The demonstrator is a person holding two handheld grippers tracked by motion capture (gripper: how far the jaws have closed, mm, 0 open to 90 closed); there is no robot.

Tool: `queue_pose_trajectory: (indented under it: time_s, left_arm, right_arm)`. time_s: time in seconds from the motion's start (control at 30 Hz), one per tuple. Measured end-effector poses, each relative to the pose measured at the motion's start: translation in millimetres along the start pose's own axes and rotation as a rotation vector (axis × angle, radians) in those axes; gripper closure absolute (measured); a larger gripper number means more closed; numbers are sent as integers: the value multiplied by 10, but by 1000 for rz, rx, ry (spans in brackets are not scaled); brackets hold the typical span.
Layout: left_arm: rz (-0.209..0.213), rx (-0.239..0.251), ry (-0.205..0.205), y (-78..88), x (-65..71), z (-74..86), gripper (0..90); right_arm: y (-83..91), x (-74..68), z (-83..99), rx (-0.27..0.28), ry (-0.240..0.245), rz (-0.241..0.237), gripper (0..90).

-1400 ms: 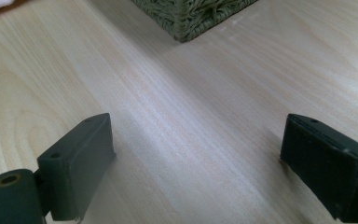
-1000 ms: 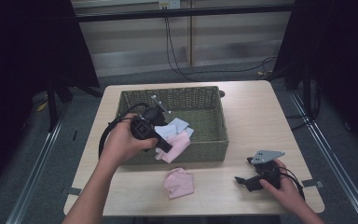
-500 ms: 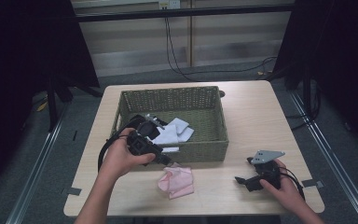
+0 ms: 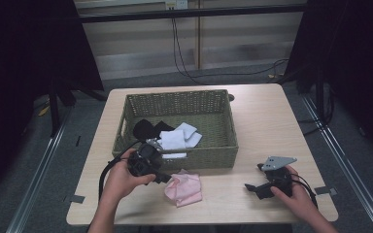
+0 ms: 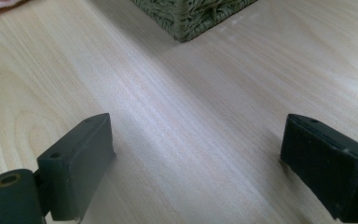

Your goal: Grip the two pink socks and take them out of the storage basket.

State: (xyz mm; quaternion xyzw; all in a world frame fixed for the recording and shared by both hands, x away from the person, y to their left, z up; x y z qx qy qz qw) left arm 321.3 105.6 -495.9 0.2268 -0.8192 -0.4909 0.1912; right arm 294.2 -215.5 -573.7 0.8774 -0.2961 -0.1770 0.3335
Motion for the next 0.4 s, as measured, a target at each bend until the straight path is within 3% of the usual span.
queue_pose_trajectory:
  time_s: [0.17, 0.4]
  left_arm:
    - [-9, 21, 8, -96, -2, 65, 370]
    - [26, 50, -16, -188, 127, 64, 365]
  right_arm:
    - [0, 0, 0, 0, 0, 1, 87]
    - [0, 1, 0, 0, -1, 1, 87]
Point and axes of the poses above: each handheld gripper's, and its own axes: y roughly backward along the jaws, z roughly out of its underside, x roughly to its right, the point moved 9 cm from there along -y, roughly forward along the jaws, and after that the axes turned 7 degrees about -z, right-handed, at the moved point
